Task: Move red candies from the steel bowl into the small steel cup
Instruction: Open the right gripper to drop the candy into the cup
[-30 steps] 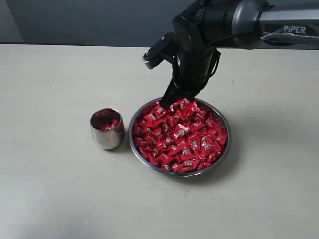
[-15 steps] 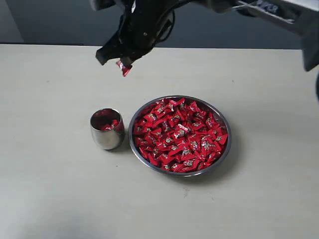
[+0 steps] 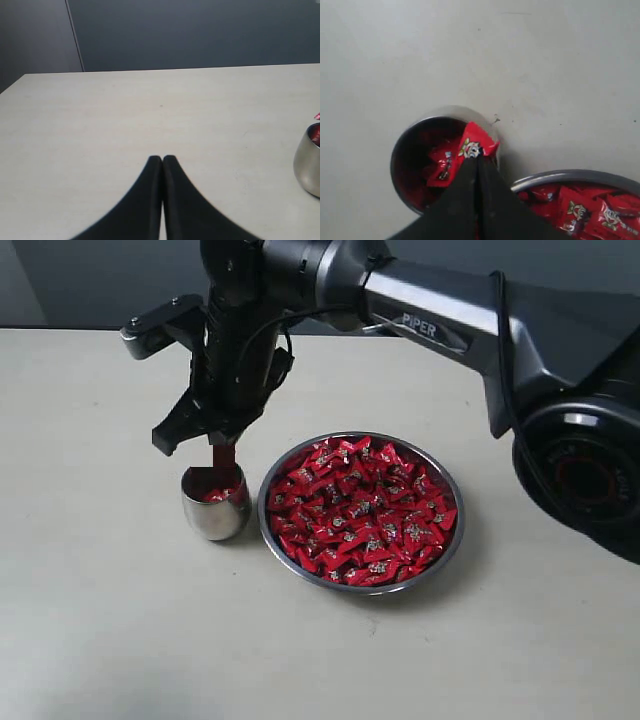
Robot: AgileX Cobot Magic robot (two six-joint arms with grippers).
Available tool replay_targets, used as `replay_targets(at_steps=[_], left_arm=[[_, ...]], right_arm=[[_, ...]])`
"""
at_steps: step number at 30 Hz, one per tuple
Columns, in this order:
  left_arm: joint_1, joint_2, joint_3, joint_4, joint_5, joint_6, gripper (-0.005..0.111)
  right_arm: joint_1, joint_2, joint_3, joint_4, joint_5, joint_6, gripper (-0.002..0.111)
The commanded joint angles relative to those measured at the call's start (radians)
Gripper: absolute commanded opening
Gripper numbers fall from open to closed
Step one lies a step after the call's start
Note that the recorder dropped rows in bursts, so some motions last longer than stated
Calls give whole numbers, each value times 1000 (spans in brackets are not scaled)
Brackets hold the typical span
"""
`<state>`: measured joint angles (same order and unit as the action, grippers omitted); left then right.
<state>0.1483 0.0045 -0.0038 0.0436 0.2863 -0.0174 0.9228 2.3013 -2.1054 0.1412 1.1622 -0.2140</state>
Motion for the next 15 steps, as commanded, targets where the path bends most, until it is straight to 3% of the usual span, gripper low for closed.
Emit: replay_targets(at_steps=[1,15], left_arm=[[-2,-4,4,1,-2,-3,0],[-2,-4,4,1,-2,-3,0]], right_arm=[[19,-3,-7,6,4,-5,-1],[35,34,-7,-33,6,-6,-1]])
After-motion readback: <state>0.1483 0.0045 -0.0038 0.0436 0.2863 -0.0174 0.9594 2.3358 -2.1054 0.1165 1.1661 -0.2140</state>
